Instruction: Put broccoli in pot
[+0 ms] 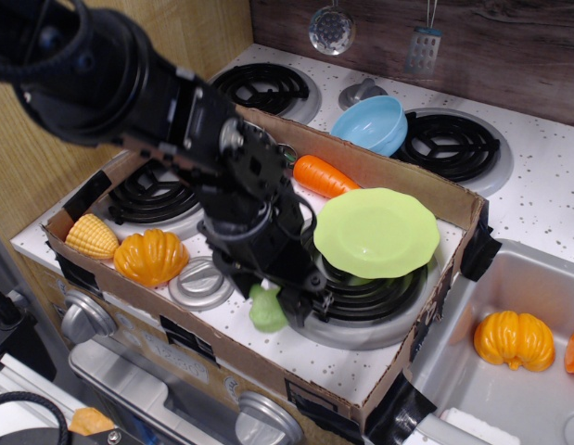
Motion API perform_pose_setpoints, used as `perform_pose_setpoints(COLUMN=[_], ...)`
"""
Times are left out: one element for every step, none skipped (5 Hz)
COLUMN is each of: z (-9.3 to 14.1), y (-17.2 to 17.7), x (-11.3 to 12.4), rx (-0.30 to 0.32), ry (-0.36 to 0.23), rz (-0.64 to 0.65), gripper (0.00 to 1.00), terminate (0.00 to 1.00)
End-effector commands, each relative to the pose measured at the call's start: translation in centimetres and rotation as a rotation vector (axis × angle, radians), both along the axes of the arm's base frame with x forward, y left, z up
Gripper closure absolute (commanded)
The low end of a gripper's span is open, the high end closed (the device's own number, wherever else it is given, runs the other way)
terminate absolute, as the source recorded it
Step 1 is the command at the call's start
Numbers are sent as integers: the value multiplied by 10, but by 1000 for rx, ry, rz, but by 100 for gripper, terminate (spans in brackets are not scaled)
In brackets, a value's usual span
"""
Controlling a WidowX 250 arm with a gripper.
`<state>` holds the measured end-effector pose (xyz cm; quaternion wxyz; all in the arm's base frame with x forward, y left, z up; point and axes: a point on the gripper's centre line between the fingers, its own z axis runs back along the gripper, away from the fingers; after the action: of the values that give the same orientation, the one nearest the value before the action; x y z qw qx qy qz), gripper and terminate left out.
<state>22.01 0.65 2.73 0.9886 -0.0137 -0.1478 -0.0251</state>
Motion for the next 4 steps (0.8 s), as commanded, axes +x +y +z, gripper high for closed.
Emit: perform_pose_setpoints(z=[22,32,53,92], y=[28,47,63,74], x=[48,76,99,115], rx=[45,62,106,176], ry=[-38,-27,-34,-48], rz=[-83,-129,-158,-176], gripper=[100,100,100,100], terminate=[0,0,0,0])
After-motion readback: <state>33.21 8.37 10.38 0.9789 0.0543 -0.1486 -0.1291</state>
